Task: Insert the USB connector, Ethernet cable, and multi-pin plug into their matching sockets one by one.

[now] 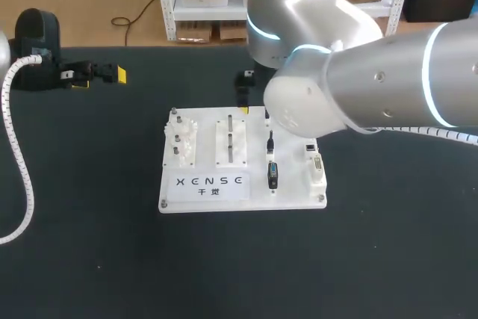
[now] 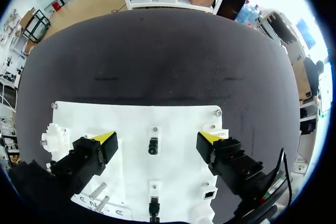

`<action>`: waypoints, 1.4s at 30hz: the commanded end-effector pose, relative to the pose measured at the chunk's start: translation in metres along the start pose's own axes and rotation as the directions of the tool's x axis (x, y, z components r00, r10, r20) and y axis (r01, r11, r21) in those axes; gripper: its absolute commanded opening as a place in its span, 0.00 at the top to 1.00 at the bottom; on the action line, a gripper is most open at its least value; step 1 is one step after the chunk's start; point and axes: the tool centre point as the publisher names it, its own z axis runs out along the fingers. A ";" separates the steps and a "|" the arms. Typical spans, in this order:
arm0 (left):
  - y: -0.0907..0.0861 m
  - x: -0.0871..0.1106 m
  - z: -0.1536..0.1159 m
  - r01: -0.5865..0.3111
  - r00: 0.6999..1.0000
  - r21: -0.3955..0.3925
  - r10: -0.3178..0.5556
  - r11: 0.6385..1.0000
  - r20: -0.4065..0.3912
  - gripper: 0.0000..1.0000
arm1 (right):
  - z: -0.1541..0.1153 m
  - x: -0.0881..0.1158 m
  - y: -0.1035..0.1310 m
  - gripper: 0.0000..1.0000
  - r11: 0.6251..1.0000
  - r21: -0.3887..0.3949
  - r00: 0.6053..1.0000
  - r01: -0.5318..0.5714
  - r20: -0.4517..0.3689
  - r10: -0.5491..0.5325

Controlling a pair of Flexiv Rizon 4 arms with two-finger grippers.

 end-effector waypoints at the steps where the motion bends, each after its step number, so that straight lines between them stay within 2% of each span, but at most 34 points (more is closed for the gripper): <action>1: 0.000 0.000 0.000 0.000 1.000 0.000 0.000 1.000 0.000 0.00 | 0.001 -0.003 0.006 0.00 1.000 0.013 1.000 -0.015 -0.015 0.015; 15: 0.000 0.000 0.000 0.000 1.000 0.000 0.000 1.000 0.000 0.00 | 0.008 -0.004 0.006 0.00 0.997 0.007 0.995 -0.076 -0.068 0.076; 16: 0.000 0.000 0.000 0.000 1.000 0.000 0.000 1.000 0.000 0.00 | 0.008 -0.004 0.007 0.05 0.997 0.006 0.995 -0.077 -0.067 0.077; 17: 0.000 0.000 0.000 0.000 1.000 0.000 0.000 1.000 0.000 0.00 | 0.007 -0.005 0.007 0.18 0.997 0.005 0.995 -0.079 -0.068 0.079; 18: 0.000 0.000 0.000 0.000 1.000 0.000 0.000 1.000 0.000 0.00 | 0.007 -0.006 0.007 0.24 0.997 0.004 0.994 -0.081 -0.067 0.081; 20: 0.000 0.000 0.000 0.000 1.000 0.000 0.000 1.000 0.000 0.00 | 0.007 -0.006 0.007 0.51 0.997 0.001 0.994 -0.083 -0.069 0.083; 27: 0.000 0.000 0.000 0.000 1.000 0.000 0.000 1.000 0.000 0.00 | 0.006 -0.005 0.010 0.64 0.996 -0.013 0.993 -0.090 -0.074 0.089; 30: 0.000 0.000 0.000 0.000 1.000 0.000 0.000 1.000 0.000 0.00 | 0.006 -0.003 0.010 0.74 0.995 -0.019 0.993 -0.095 -0.079 0.093; 35: 0.000 0.000 0.000 0.000 1.000 0.000 0.000 1.000 0.000 0.00 | 0.006 -0.002 0.011 0.82 0.995 -0.024 0.992 -0.099 -0.085 0.096; 40: 0.000 0.000 0.000 0.000 1.000 0.000 0.000 1.000 0.000 0.00 | 0.003 -0.002 0.010 0.97 0.995 -0.023 0.992 -0.101 -0.078 0.099; 42: 0.000 0.000 0.000 0.000 1.000 0.000 0.000 1.000 0.000 0.00 | 0.000 -0.003 0.010 0.99 0.995 -0.021 0.992 -0.101 -0.073 0.099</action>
